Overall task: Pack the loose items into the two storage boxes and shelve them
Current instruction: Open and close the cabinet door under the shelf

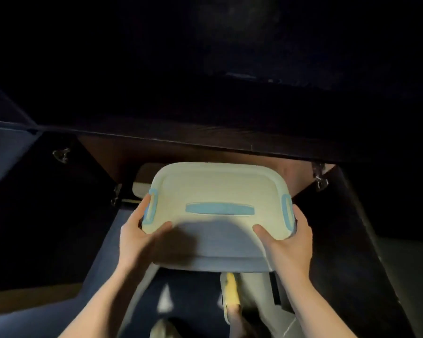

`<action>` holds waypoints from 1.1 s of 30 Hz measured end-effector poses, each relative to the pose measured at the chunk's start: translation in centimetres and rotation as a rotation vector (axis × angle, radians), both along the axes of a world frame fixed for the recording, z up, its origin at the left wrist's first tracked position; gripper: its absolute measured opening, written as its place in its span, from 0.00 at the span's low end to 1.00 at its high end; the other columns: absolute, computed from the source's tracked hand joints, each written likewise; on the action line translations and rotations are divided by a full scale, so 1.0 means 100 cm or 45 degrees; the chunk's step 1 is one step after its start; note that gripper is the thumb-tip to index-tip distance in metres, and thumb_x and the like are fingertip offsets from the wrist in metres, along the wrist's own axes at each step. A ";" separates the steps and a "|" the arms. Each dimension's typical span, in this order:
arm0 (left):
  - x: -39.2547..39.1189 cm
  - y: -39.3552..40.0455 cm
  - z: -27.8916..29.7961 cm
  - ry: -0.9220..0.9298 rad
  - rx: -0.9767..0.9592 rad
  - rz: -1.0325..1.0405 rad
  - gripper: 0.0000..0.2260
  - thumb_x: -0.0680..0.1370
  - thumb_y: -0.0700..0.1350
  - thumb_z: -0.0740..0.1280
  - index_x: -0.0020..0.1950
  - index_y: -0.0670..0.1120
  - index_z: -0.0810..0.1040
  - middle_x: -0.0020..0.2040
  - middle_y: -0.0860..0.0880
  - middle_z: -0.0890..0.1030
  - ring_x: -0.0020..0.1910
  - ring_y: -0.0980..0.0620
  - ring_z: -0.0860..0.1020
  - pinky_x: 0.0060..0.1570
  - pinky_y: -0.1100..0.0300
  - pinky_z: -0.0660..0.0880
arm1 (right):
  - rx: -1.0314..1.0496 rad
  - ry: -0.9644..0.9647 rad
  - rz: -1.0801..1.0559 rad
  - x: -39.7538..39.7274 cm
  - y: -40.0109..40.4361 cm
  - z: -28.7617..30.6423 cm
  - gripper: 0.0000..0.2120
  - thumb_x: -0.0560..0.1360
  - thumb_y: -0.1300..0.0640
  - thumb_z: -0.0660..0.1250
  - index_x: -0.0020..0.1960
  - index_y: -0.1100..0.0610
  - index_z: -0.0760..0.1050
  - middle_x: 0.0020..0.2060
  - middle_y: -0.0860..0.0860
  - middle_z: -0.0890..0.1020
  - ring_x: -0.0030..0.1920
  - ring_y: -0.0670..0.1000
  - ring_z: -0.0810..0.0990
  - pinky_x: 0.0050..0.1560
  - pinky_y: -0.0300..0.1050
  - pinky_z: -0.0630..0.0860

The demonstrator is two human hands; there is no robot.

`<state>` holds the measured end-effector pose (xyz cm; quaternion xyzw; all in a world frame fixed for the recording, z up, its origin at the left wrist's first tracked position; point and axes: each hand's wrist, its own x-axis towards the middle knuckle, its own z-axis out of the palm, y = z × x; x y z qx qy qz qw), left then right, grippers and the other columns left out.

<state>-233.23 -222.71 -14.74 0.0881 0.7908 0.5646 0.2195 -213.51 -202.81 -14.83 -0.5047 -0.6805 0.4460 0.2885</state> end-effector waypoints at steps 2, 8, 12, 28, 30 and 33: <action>0.013 -0.002 -0.032 -0.069 -0.006 -0.054 0.30 0.66 0.39 0.75 0.61 0.65 0.74 0.51 0.62 0.83 0.51 0.63 0.80 0.49 0.67 0.76 | -0.047 -0.058 0.053 0.008 0.005 -0.032 0.29 0.57 0.50 0.81 0.54 0.39 0.72 0.47 0.35 0.81 0.47 0.38 0.80 0.40 0.33 0.75; 0.021 0.039 -0.164 -0.300 -0.065 -0.031 0.36 0.65 0.23 0.68 0.69 0.48 0.72 0.47 0.44 0.83 0.39 0.48 0.77 0.43 0.53 0.75 | -0.069 -0.269 0.108 0.013 0.049 -0.148 0.29 0.58 0.48 0.80 0.52 0.31 0.71 0.45 0.32 0.80 0.45 0.34 0.79 0.36 0.33 0.73; 0.011 0.096 -0.249 -0.320 -0.175 -0.088 0.34 0.65 0.33 0.70 0.70 0.49 0.70 0.36 0.46 0.79 0.29 0.51 0.73 0.31 0.59 0.70 | -0.049 -0.410 0.058 0.010 0.093 -0.226 0.27 0.55 0.42 0.77 0.51 0.31 0.70 0.40 0.35 0.80 0.44 0.39 0.79 0.36 0.37 0.73; -0.110 0.247 -0.490 0.021 -0.450 -0.526 0.60 0.49 0.65 0.77 0.77 0.52 0.55 0.75 0.48 0.60 0.72 0.44 0.62 0.70 0.51 0.63 | -0.234 -0.392 0.061 -0.098 0.239 -0.492 0.27 0.65 0.50 0.79 0.59 0.53 0.73 0.57 0.57 0.79 0.55 0.58 0.78 0.62 0.57 0.74; -0.110 0.247 -0.496 0.036 -0.471 -0.570 0.62 0.47 0.67 0.76 0.76 0.54 0.54 0.78 0.50 0.51 0.75 0.46 0.55 0.72 0.52 0.60 | -0.202 -0.376 0.108 -0.104 0.241 -0.496 0.33 0.67 0.50 0.77 0.67 0.55 0.69 0.60 0.57 0.76 0.59 0.58 0.76 0.64 0.57 0.72; -0.118 0.244 -0.508 0.092 -0.506 -0.606 0.59 0.52 0.61 0.80 0.77 0.54 0.54 0.79 0.50 0.46 0.76 0.48 0.52 0.72 0.53 0.59 | -0.145 -0.422 0.246 -0.106 0.235 -0.499 0.36 0.70 0.50 0.75 0.73 0.55 0.63 0.65 0.57 0.69 0.64 0.59 0.71 0.68 0.56 0.68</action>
